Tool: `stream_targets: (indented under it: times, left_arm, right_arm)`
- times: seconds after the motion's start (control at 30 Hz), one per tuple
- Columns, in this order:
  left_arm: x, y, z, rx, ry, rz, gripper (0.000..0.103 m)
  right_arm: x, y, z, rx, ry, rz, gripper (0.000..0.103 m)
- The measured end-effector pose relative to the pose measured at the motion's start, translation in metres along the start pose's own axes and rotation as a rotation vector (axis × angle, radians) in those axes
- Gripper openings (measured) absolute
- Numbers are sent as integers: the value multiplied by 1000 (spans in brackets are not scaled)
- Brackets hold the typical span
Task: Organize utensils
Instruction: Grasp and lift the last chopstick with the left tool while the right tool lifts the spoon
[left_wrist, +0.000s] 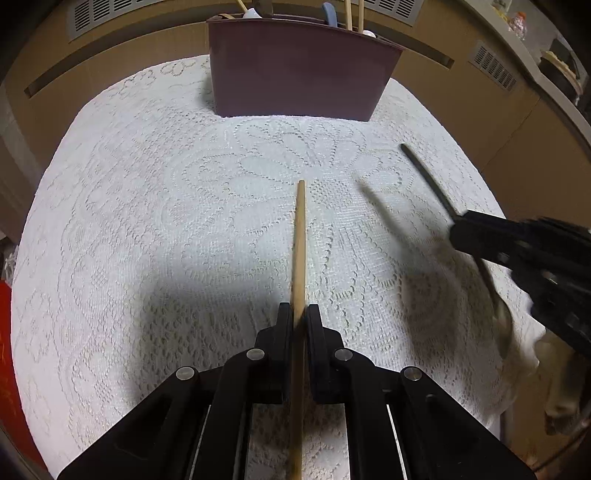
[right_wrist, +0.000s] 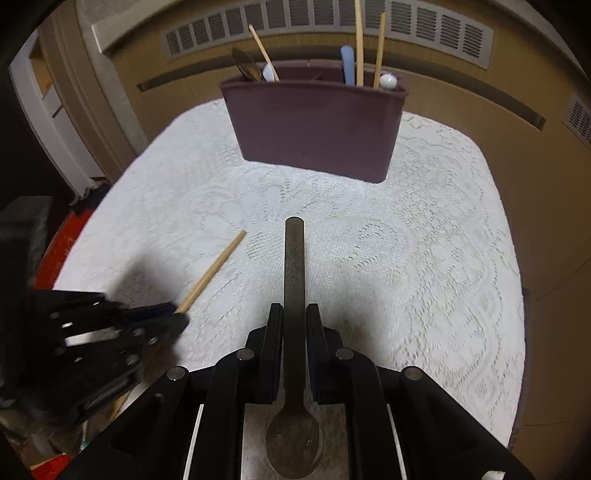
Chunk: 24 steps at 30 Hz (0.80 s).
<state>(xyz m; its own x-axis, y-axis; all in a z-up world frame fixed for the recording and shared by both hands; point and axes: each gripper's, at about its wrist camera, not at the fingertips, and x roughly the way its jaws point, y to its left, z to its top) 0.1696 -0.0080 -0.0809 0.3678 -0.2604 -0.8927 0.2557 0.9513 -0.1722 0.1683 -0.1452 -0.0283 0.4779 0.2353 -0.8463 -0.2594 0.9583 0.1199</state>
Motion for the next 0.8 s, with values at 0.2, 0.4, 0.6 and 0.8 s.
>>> stream_targets:
  times: [0.2, 0.4, 0.6, 0.8]
  left_arm:
    - [5, -7, 7, 12, 6, 30, 9]
    - [6, -10, 8, 39, -12, 35, 9]
    - [8, -13, 12, 68, -45, 34, 7]
    - [-15, -4, 8, -21, -118, -66, 7]
  right_arm:
    - [-30, -4, -4, 19, -68, 12, 11]
    - [-39, -10, -10, 49, -74, 35, 11]
    - [-40, -12, -15, 61, -69, 29, 11]
    - [-50, -21, -21, 83, -87, 17, 11]
